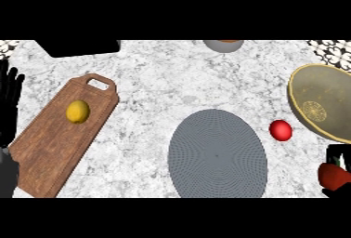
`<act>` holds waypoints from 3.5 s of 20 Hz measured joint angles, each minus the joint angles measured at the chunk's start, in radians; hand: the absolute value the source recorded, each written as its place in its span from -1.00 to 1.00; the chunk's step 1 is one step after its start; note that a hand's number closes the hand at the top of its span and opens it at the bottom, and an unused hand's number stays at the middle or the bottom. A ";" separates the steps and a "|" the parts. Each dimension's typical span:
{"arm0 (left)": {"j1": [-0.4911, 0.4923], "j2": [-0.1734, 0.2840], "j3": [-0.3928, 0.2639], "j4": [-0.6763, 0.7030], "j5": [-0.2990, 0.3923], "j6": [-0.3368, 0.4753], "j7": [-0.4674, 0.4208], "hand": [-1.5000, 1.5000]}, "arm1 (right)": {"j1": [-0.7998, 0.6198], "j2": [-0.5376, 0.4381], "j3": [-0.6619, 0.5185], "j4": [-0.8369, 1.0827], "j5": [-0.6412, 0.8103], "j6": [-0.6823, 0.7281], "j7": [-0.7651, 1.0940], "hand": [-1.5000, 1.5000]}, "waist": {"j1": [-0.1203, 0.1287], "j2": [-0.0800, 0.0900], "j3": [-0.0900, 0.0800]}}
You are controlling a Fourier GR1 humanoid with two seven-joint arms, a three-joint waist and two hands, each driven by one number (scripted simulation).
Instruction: Pick the bell pepper from the placemat and place it in the bowl
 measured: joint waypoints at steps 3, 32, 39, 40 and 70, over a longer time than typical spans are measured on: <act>0.011 0.000 0.008 -0.002 0.006 -0.001 -0.002 0.00 | 0.032 -0.113 -0.150 0.102 -0.071 -0.013 -0.088 1.00 | -0.004 0.001 0.003; -0.049 -0.025 -0.056 0.014 -0.005 -0.033 -0.001 0.00 | -0.044 -0.773 -0.768 0.874 -0.591 0.170 -0.790 1.00 | 0.115 0.008 -0.003; -0.069 -0.022 -0.061 0.013 0.003 -0.046 0.009 0.00 | -0.146 -0.784 -0.670 0.811 -0.656 0.258 -0.683 1.00 | 0.136 0.010 -0.005; -0.068 -0.026 -0.064 0.014 0.000 -0.046 0.002 0.00 | -0.164 -0.775 -0.647 0.795 -0.660 0.261 -0.666 1.00 | 0.141 0.011 -0.005; -0.080 -0.030 -0.048 0.042 -0.014 -0.049 -0.007 0.00 | -0.480 -0.196 -0.237 0.609 -0.570 0.095 -0.198 -1.00 | 0.128 0.011 -0.005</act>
